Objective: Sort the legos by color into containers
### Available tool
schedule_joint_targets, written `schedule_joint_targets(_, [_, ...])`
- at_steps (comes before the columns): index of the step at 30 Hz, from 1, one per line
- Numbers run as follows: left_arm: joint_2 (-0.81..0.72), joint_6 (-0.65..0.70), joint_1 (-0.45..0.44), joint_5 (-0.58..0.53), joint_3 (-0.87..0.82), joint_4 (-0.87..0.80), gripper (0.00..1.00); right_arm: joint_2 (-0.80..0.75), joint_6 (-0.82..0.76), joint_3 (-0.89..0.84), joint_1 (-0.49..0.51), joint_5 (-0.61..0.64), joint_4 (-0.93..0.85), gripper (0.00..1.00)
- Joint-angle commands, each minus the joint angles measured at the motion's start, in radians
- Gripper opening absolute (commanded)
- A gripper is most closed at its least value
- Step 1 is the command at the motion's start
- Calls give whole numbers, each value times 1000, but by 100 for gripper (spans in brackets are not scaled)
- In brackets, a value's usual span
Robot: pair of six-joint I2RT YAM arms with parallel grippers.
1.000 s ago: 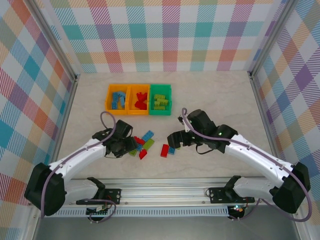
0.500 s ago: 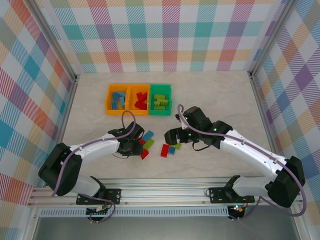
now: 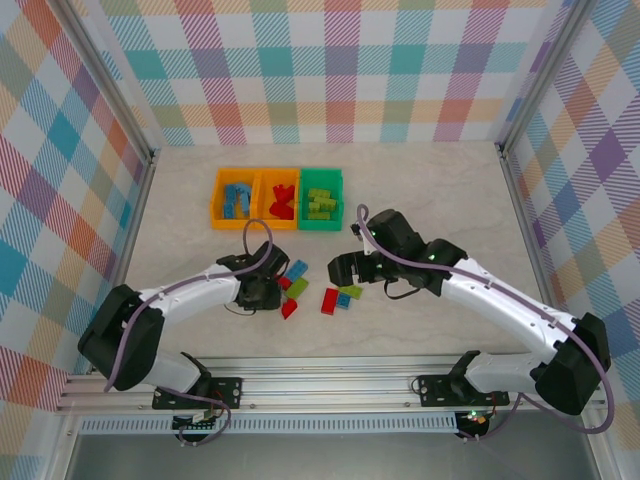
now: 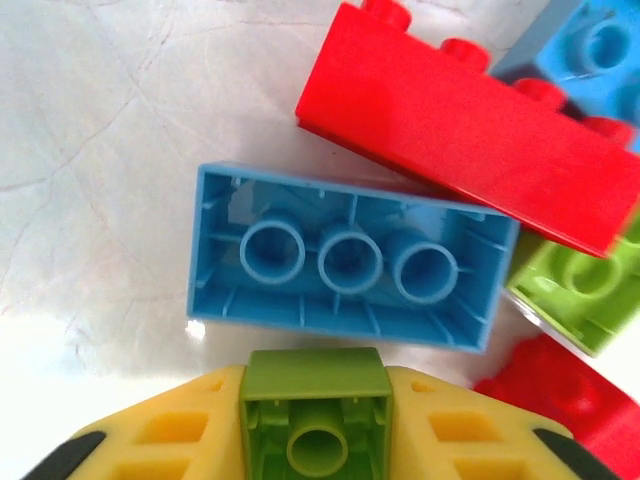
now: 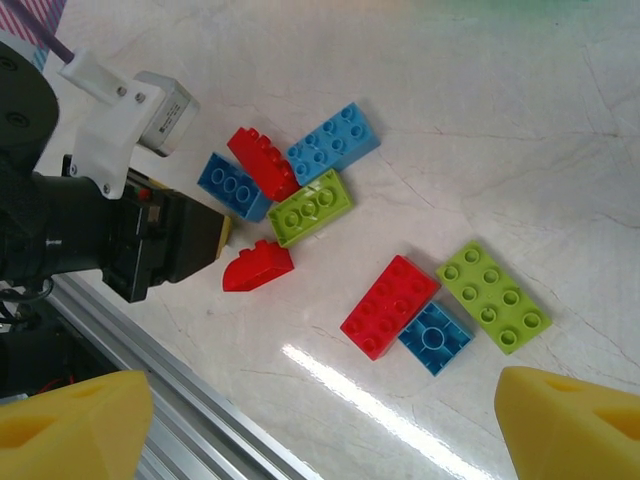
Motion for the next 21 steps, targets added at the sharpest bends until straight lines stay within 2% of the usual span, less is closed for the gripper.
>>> schedule_joint_targets(1, [-110, -29, -15, 45, 108, -55, 24, -38, 25, 39, -2, 1, -15, 89])
schedule_joint_targets(4, [-92, -35, -15, 27, 218, -36, 22, -60, 38, 34, -2, 30, -1, 90])
schedule_joint_targets(7, [17, 14, -15, -29, 351, 21, 22, -75, 42, 27, -2, 59, 4, 90])
schedule_joint_targets(12, [328, 158, -1, -145, 629, 207, 23, -88, 49, 25, -2, 91, -24, 91])
schedule_joint_targets(16, [588, 180, 43, -152, 915, 171, 24, -123, 68, 1, -2, 92, -25, 91])
schedule_joint_targets(17, [638, 189, 48, -161, 973, 164, 26, -134, 74, -6, -2, 94, -26, 91])
schedule_joint_targets(21, [719, 214, 53, -160, 1104, 138, 48, -171, 94, -36, -2, 93, -27, 91])
